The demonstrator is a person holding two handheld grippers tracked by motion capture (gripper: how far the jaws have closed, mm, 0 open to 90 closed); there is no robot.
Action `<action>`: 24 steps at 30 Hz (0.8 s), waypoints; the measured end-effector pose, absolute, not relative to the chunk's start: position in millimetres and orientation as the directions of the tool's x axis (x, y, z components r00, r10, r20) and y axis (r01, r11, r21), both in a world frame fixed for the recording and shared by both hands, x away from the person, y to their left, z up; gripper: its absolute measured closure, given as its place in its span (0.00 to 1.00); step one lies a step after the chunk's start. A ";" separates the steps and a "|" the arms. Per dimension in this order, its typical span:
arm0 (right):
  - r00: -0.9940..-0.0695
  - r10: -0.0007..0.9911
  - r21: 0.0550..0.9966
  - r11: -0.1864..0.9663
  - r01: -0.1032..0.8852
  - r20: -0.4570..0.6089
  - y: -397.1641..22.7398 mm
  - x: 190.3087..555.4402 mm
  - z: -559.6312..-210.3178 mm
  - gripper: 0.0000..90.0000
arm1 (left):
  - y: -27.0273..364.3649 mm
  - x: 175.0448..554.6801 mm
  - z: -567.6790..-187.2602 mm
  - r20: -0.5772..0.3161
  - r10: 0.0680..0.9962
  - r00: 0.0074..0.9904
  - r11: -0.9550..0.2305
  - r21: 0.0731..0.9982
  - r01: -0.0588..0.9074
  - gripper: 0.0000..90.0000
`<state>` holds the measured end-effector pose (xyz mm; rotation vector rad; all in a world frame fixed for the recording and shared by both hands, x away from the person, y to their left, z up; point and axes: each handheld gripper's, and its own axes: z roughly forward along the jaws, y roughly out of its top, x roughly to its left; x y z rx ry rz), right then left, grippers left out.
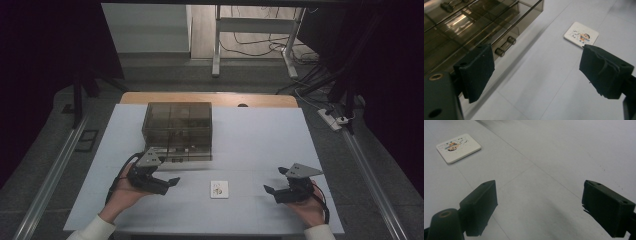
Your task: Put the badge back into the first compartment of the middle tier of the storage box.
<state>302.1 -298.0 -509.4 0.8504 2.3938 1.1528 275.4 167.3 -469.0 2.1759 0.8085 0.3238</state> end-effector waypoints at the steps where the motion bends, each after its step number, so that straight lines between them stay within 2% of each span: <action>1: -0.759 0.649 0.793 0.489 0.364 -0.052 -298.0 302.0 -509.4 0.14 | 165.6 276.4 -468.4 -0.029 0.639 0.769 -0.500 0.744 0.443 0.14; 24: -0.757 0.651 0.794 0.487 0.362 -0.054 -297.8 301.9 -509.3 0.15 | 117.6 292.7 -463.9 -0.034 0.547 0.836 -0.567 0.720 0.400 0.15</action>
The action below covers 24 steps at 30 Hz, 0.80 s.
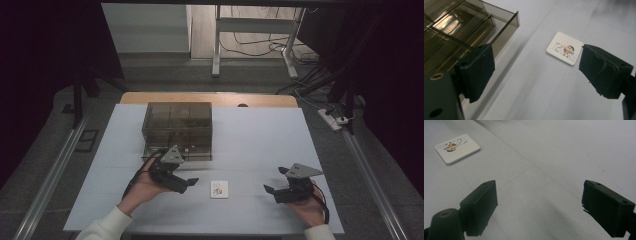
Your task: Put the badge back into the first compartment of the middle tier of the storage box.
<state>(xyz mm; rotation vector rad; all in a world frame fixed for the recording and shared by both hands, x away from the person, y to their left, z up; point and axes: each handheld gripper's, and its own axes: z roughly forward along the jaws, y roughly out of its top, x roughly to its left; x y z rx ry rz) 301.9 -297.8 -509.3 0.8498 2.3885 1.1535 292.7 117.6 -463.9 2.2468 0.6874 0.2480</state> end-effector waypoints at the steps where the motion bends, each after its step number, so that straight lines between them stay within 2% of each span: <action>1: -0.757 0.651 0.795 0.487 0.361 -0.055 -297.9 301.9 -509.3 0.15 | 116.1 293.4 -464.1 -0.034 0.544 0.839 -0.570 0.719 0.399 0.15; 24: -0.759 0.649 0.797 0.485 0.359 -0.052 -297.0 302.4 -510.3 0.15 | 76.1 307.3 -462.5 -0.027 0.477 0.878 -0.618 0.701 0.357 0.14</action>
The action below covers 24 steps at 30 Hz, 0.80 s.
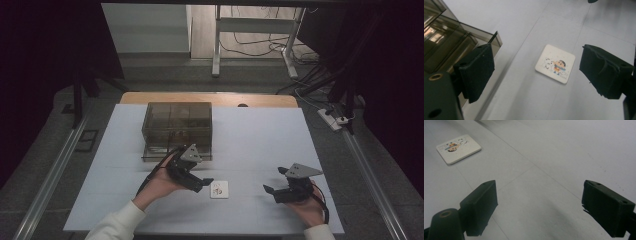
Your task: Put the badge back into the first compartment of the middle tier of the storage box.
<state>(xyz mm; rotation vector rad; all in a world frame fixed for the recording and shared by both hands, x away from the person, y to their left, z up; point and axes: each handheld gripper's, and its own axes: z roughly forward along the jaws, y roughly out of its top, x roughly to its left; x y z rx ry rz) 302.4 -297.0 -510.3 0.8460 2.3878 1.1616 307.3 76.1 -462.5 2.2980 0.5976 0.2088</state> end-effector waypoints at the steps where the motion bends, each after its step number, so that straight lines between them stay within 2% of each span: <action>1: -0.759 0.649 0.797 0.485 0.359 -0.052 -297.0 302.4 -510.2 0.15 | 74.3 308.0 -462.8 -0.027 0.475 0.880 -0.621 0.699 0.356 0.14; 24: -0.764 0.643 0.789 0.498 0.361 -0.057 -294.8 303.4 -511.5 0.15 | 32.4 324.6 -476.1 -0.046 0.400 0.915 -0.679 0.655 0.330 0.14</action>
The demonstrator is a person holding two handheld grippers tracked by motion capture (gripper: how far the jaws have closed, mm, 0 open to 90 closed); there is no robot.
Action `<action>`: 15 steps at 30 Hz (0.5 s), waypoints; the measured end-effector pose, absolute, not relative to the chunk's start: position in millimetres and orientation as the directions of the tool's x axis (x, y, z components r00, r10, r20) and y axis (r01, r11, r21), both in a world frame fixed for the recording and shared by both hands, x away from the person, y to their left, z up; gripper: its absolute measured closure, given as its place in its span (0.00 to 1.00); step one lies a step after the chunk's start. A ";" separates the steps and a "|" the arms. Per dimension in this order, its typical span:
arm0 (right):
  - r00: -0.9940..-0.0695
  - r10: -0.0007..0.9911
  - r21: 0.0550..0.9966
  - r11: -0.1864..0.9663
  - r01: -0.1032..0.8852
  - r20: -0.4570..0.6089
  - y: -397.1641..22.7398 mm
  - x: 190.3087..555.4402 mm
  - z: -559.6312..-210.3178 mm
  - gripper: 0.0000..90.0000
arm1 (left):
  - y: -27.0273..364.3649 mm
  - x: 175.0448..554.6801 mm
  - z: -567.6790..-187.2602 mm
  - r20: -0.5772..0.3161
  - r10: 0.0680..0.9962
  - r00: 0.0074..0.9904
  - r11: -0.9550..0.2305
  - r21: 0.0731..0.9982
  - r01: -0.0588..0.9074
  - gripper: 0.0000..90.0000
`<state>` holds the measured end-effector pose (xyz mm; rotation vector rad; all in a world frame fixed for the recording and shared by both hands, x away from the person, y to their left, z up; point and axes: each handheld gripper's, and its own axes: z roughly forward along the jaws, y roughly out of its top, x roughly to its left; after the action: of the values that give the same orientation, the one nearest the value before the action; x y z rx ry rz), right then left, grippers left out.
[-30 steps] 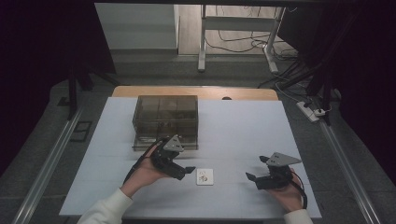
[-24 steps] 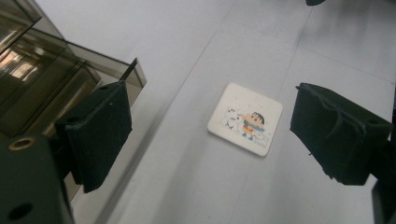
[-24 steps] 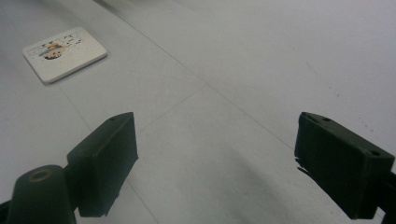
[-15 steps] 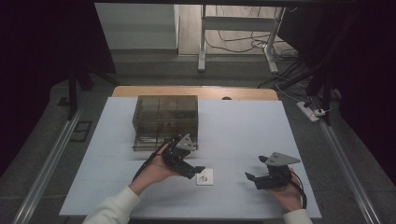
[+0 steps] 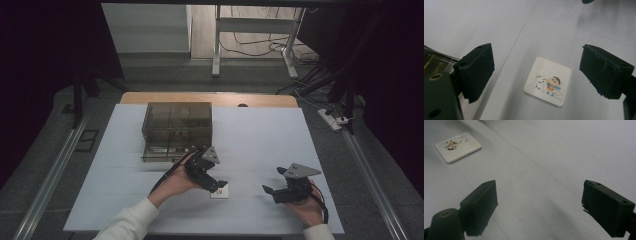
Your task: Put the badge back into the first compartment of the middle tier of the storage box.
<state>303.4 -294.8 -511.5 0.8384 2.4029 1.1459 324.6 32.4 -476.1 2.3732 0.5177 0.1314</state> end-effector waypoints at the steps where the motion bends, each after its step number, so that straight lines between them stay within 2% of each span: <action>1: -0.764 0.643 0.788 0.498 0.361 -0.057 -294.9 303.4 -511.6 0.15 | 31.7 325.2 -477.3 -0.048 0.400 0.915 -0.681 0.653 0.332 0.14; 15: -0.765 0.641 0.785 0.502 0.363 -0.056 -294.6 303.9 -513.0 0.15 | 24.4 327.9 -490.7 -0.066 0.382 0.922 -0.719 0.606 0.341 0.14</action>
<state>303.9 -294.6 -513.0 0.8386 2.4088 1.1402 327.9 24.4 -490.7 2.4345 0.5131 0.0838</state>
